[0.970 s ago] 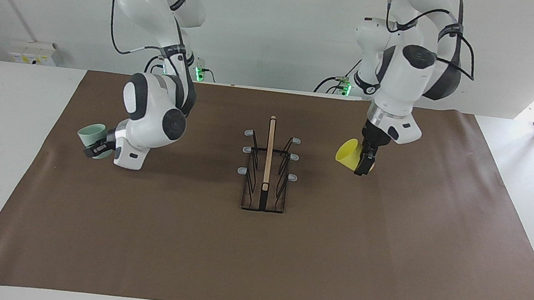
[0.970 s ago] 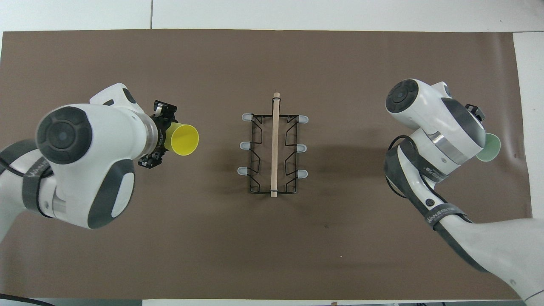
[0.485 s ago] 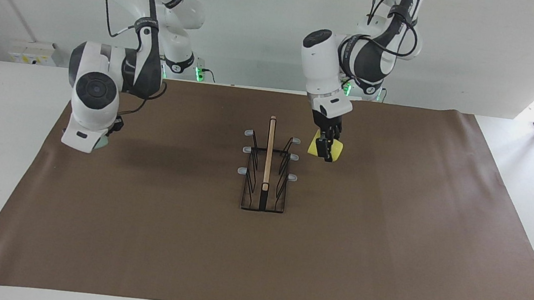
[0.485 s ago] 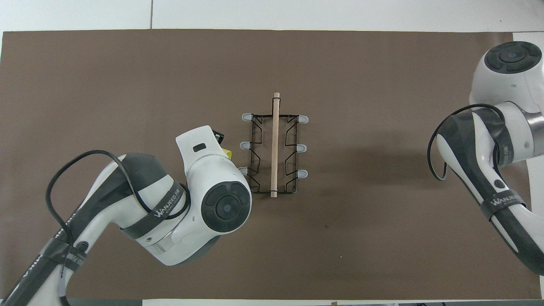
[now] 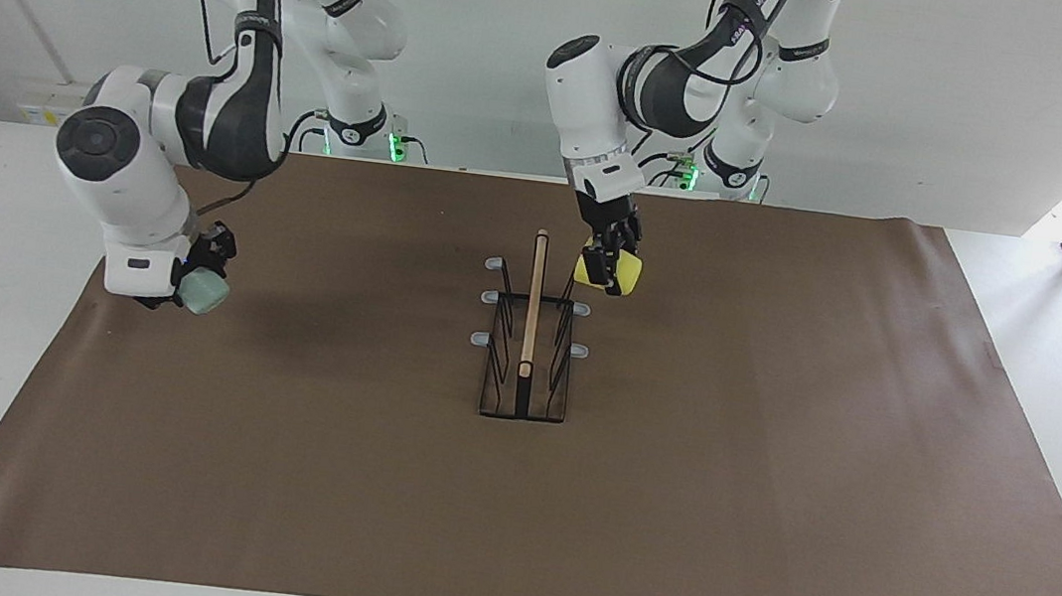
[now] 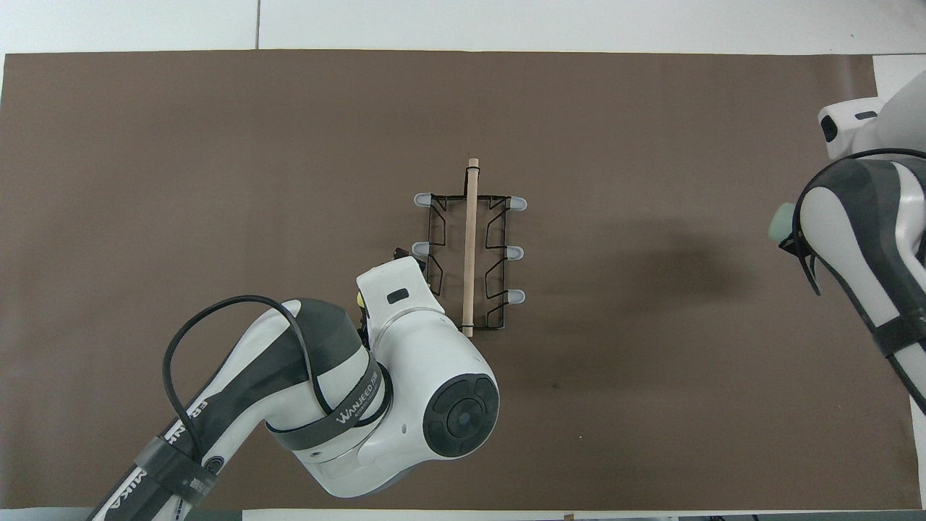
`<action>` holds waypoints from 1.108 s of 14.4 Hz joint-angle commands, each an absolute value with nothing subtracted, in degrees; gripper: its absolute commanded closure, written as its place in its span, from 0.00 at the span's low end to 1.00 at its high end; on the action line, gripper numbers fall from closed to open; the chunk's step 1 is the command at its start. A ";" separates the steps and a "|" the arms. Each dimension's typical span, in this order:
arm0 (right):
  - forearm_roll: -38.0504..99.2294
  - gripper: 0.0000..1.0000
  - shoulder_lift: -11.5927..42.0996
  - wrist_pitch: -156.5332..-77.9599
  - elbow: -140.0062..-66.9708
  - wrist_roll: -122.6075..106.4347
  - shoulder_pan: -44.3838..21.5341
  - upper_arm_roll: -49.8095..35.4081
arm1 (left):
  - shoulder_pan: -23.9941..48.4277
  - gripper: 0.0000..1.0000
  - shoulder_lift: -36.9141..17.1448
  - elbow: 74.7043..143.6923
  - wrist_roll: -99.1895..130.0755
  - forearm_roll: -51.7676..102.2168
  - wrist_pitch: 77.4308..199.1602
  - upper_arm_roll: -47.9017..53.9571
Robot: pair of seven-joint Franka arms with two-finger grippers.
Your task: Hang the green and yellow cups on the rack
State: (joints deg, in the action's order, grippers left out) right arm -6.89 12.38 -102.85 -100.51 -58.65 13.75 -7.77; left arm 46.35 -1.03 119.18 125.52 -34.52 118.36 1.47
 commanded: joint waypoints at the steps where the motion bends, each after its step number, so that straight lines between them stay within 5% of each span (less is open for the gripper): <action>1: -2.12 1.00 12.22 -103.01 -100.46 -63.54 17.13 -8.26 | 49.30 1.00 -0.18 119.09 126.83 -34.63 116.98 1.23; 4: 3.92 1.00 11.96 -102.13 -98.79 -65.48 17.67 -8.35 | 49.22 1.00 -0.18 118.92 126.91 -34.19 117.41 2.11; 5: 8.57 1.00 11.34 -100.65 -98.88 -65.48 17.58 -8.35 | 49.22 0.83 -0.26 118.92 126.91 -34.02 117.86 2.20; 6: 12.09 1.00 10.64 -96.89 -98.44 -65.48 17.32 -8.44 | 49.22 0.24 -0.18 118.65 126.91 -34.01 118.47 2.11; 7: 13.43 1.00 10.11 -93.90 -98.35 -66.09 17.23 -8.52 | 49.13 0.00 0.00 118.39 126.83 -34.01 118.39 2.11; 12: 31.24 1.00 8.88 -89.47 -100.28 -73.98 18.71 -8.44 | 48.17 0.00 1.83 116.98 125.78 -33.49 118.74 1.67; 16: 50.14 1.00 6.69 -88.77 -105.10 -76.28 19.69 -8.44 | 40.72 0.00 4.74 117.42 105.72 -27.72 118.56 1.49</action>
